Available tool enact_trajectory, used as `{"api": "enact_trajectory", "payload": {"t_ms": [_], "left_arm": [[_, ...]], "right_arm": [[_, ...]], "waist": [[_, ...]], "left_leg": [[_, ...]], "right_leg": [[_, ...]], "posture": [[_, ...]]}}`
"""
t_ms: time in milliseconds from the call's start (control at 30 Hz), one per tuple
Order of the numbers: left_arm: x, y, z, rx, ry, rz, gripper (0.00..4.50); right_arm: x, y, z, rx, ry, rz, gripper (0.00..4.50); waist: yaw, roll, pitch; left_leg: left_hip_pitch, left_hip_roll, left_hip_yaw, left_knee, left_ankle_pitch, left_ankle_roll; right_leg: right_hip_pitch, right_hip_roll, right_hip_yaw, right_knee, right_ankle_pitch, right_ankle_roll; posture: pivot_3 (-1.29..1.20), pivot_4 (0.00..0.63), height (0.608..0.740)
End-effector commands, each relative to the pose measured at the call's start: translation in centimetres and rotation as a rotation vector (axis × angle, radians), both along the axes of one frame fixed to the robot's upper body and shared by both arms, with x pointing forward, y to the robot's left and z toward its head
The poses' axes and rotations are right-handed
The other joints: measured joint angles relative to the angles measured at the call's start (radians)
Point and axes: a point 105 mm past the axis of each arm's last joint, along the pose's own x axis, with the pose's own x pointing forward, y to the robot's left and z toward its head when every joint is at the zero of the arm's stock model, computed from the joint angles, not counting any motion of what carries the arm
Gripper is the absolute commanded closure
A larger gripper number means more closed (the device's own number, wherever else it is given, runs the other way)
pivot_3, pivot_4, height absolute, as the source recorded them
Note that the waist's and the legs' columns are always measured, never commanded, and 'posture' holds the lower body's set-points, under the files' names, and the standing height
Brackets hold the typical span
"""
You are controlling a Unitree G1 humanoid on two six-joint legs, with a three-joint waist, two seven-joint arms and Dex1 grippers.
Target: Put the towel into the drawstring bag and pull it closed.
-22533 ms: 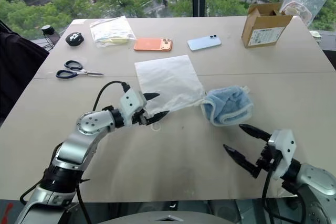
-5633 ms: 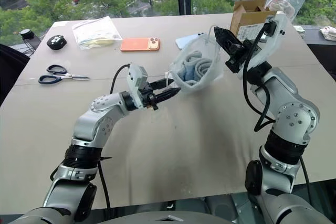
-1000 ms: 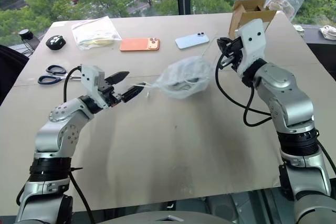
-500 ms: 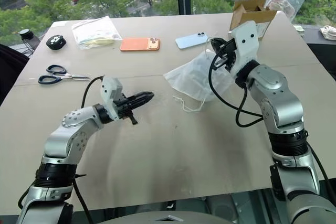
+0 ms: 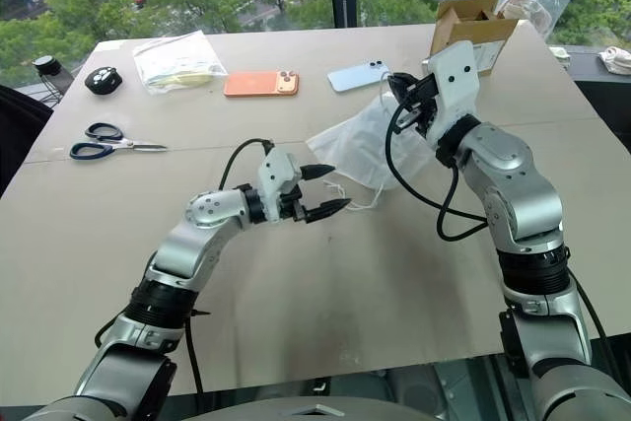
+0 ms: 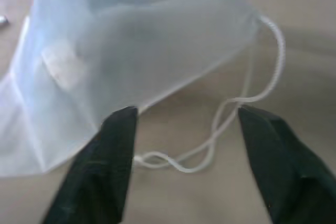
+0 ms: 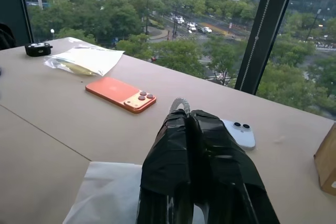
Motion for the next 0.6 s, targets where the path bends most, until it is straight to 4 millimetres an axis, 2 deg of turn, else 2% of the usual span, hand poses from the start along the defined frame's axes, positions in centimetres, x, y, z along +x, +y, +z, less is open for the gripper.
{"api": "enact_trajectory", "payload": {"t_ms": [33, 167, 333, 500, 533, 600], "left_arm": [[-1.1, -1.8, 0.3, 0.008, -0.011, -0.128, 0.39], [-2.0, -2.5, -0.9, 0.063, 0.043, -0.214, 0.39], [-0.4, -3.4, -2.0, 0.098, 0.043, -0.154, 0.39], [0.4, -4.2, -3.5, 0.110, 0.066, -0.124, 0.39], [0.3, -4.2, -3.7, 0.105, 0.075, -0.125, 0.91], [0.1, -4.2, -3.8, 0.097, 0.075, -0.127, 1.63]], "right_arm": [[-0.8, -0.2, 1.4, 0.018, -0.059, 0.001, 4.50], [-0.7, -0.4, 1.4, 0.018, -0.059, -0.009, 4.50], [-0.8, -0.4, 1.5, 0.022, -0.065, -0.012, 4.50], [-0.8, -0.3, 1.6, 0.029, -0.068, -0.014, 4.50], [-0.8, -0.3, 1.6, 0.030, -0.069, -0.016, 4.50], [-0.8, -0.3, 1.6, 0.031, -0.071, -0.023, 4.50]], "waist": [[0.001, 0.000, 0.000], [0.000, 0.000, 0.000], [0.002, 0.000, 0.000], [0.000, 0.000, 0.000], [0.000, 0.000, 0.000], [0.000, 0.000, 0.000]], "left_leg": [[0.000, 0.000, 0.000, 0.000, 0.000, 0.000], [0.000, 0.000, 0.000, 0.000, 0.000, 0.000], [0.000, 0.000, 0.000, 0.001, 0.000, 0.000], [0.000, 0.000, 0.000, 0.001, 0.000, 0.000], [0.000, 0.000, 0.000, 0.001, 0.000, 0.000], [0.000, 0.000, 0.000, 0.001, 0.000, 0.000]], "right_leg": [[0.000, 0.000, 0.000, 0.000, 0.000, 0.000], [0.000, 0.000, 0.000, 0.000, 0.000, 0.000], [0.000, 0.000, -0.001, 0.000, 0.000, 0.000], [0.000, 0.000, -0.001, 0.000, 0.000, 0.000], [0.000, 0.000, -0.001, 0.000, 0.000, 0.000], [0.000, 0.000, -0.001, 0.000, 0.000, 0.000]], "posture": [[0.00, 0.150, 0.740], [0.00, 0.150, 0.740], [0.00, 0.150, 0.740], [0.00, 0.150, 0.740], [0.00, 0.150, 0.740], [0.00, 0.150, 0.740]]}}
